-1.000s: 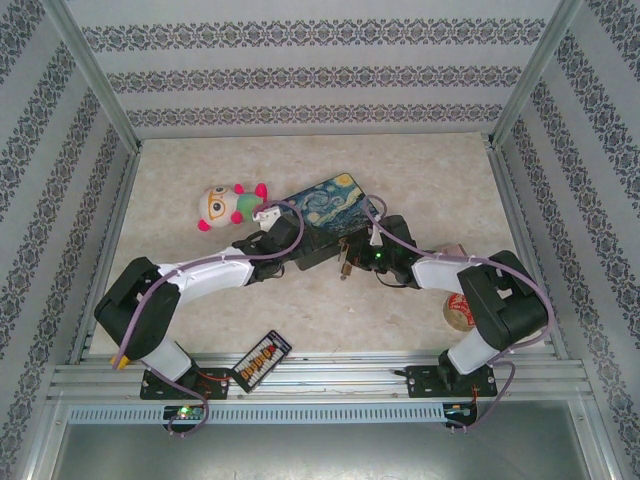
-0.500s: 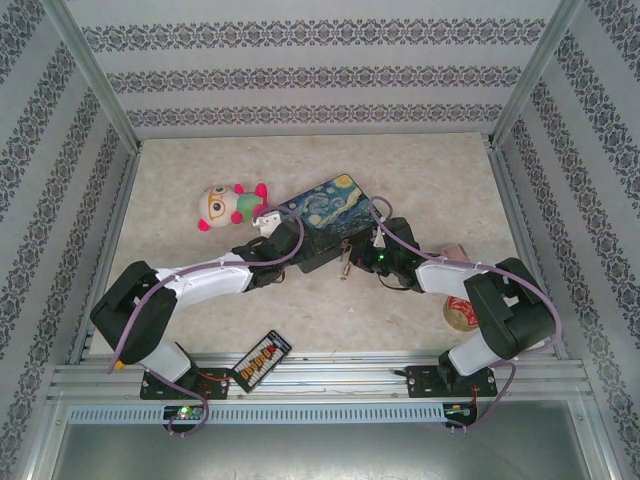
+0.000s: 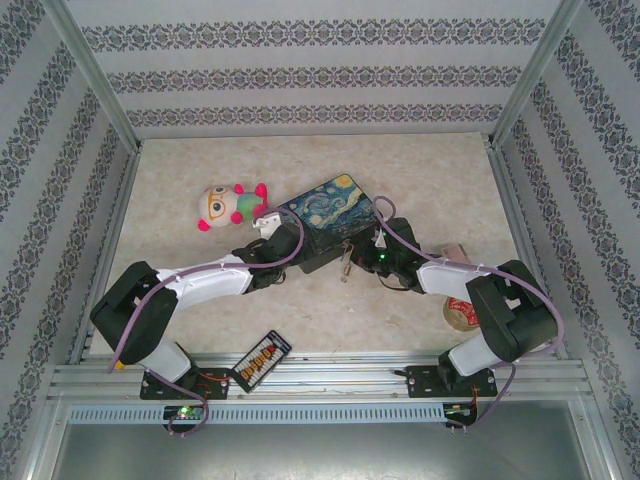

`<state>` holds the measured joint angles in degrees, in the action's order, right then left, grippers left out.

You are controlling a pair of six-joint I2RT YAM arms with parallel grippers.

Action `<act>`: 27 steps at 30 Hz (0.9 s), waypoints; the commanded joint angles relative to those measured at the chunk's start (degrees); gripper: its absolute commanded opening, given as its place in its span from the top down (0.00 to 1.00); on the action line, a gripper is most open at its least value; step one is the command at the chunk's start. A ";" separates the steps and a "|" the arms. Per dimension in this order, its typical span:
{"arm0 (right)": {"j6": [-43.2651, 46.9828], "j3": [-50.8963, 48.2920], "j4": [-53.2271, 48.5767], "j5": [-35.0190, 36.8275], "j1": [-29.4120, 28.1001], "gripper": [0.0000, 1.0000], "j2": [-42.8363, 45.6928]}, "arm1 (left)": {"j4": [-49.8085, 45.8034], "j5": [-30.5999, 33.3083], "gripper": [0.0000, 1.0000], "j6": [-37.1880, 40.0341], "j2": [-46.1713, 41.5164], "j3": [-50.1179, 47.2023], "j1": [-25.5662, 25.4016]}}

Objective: Unlock the padlock with the key

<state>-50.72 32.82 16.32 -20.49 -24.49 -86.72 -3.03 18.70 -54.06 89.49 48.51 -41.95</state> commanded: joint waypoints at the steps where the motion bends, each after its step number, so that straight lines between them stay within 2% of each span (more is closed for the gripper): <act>1: -1.91 -0.13 1.58 3.25 1.28 1.00 0.57 | -2.03 2.31 0.01 0.42 -0.64 -1.36 -0.41; 27: -5.73 0.34 4.31 3.00 2.69 1.00 0.87 | -1.63 1.69 0.01 4.74 0.51 -0.01 -1.64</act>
<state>-55.42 32.82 17.19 -19.94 -22.98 -86.72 -2.11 19.16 -51.59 89.49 48.34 -42.37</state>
